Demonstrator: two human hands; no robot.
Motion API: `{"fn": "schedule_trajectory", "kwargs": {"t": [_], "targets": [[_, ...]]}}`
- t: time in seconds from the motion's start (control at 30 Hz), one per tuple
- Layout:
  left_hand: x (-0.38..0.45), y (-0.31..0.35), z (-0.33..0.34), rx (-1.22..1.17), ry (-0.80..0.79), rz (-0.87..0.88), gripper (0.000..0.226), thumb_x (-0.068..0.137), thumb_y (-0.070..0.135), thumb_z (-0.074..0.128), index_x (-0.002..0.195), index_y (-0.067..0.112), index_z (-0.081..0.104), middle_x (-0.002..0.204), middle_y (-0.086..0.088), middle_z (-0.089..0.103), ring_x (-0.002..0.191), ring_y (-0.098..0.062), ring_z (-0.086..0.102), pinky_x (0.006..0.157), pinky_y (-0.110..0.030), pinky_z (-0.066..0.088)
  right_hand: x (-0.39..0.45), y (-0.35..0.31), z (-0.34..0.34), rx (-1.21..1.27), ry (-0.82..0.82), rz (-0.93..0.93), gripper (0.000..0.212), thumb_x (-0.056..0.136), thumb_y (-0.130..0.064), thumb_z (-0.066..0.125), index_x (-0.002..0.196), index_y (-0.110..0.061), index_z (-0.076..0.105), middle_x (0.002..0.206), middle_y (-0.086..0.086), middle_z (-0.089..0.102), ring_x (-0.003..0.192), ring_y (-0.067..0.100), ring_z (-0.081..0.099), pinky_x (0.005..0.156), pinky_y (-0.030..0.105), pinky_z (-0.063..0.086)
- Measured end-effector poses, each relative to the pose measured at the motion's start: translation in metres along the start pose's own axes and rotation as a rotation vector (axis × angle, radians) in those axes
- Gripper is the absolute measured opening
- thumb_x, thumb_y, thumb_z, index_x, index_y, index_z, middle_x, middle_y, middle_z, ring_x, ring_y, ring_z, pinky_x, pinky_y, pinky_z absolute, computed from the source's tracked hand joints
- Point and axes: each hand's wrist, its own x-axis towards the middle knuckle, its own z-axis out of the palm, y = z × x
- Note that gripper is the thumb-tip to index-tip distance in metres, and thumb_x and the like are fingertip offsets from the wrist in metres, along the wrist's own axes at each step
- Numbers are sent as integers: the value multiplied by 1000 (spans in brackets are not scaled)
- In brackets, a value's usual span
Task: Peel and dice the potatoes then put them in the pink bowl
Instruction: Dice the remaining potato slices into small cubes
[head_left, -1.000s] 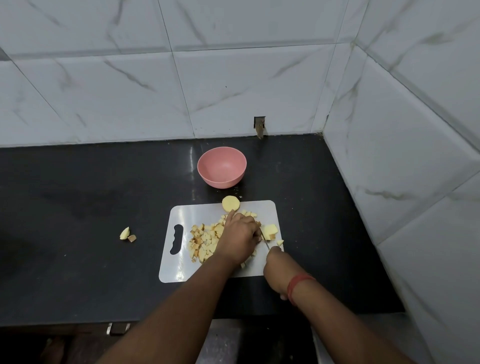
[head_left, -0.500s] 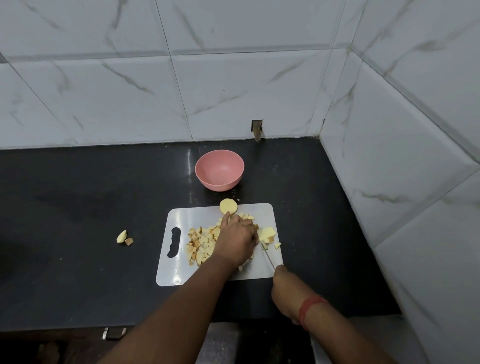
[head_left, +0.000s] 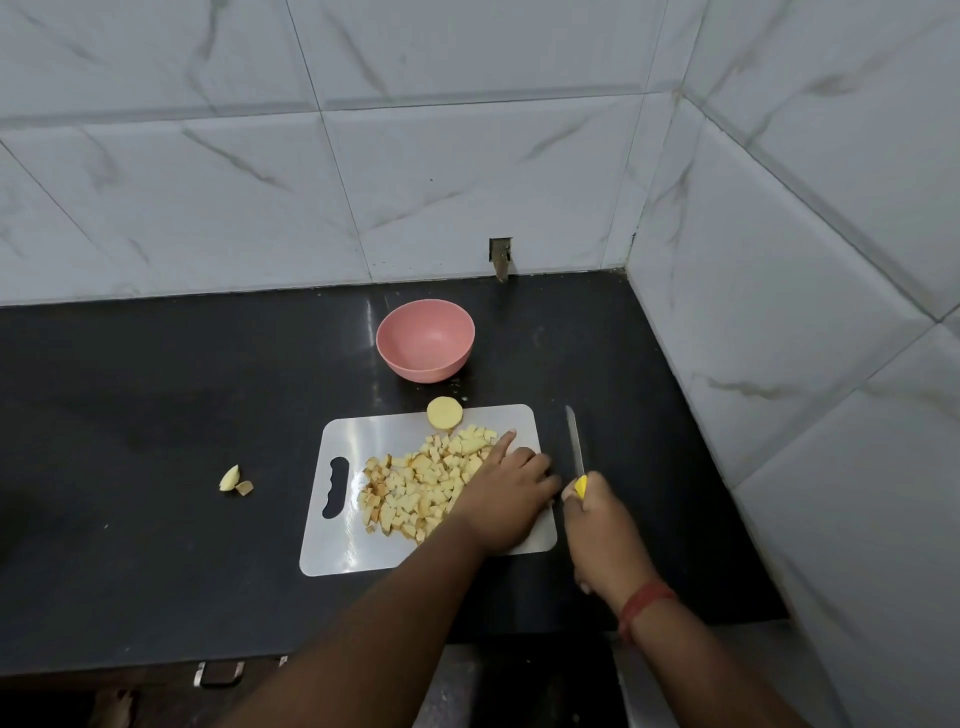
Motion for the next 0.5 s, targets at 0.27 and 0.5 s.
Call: {"fn": "schedule_trajectory", "kwargs": {"t": [0.27,0.5], "targets": [[1,-6,-2,105,-63,-186,30,99,15,43,124,12,59,126,-12,55,121,-31,50,123,-50,18,0,8,2,-43,-50,-9,16,99,-27,39,88,-16,43,83,9,57,61,28,52,49,26,37],[0,-7,1,54,-23,-186,37,98,18,36,126,9,58,129,-14,55,125,-31,49,123,-48,22,3,3,-2,-50,-77,-39,18,100,-28,38,88,-16,42,77,7,56,57,23,52,48,26,36]]}}
